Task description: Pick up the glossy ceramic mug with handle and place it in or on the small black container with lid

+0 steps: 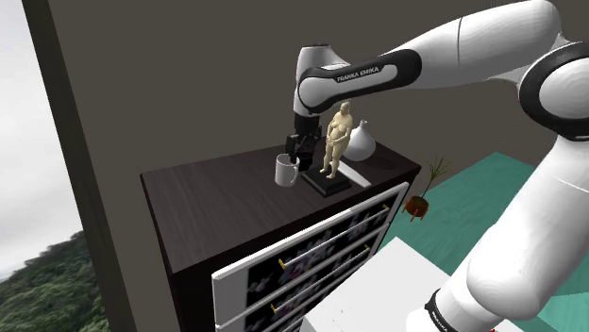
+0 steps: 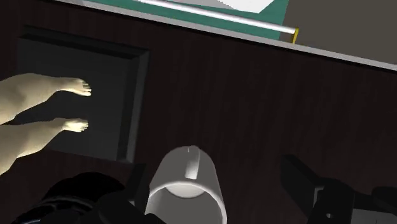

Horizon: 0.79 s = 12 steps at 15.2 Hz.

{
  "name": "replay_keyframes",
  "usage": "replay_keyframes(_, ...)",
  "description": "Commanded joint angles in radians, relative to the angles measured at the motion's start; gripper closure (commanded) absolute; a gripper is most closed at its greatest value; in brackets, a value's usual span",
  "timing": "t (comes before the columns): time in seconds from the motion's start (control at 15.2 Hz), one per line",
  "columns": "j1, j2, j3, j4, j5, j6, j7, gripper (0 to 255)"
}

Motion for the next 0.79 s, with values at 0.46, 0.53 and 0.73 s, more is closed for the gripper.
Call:
replay_keyframes(0.46,0.022,0.315,0.005,0.289,-0.020,0.007,0.044,0)
replay_keyframes(0.53,0.022,0.320,0.004,0.282,-0.021,0.019,0.045,0)
replay_keyframes(0.73,0.022,0.334,0.002,0.260,-0.024,0.054,0.047,0)
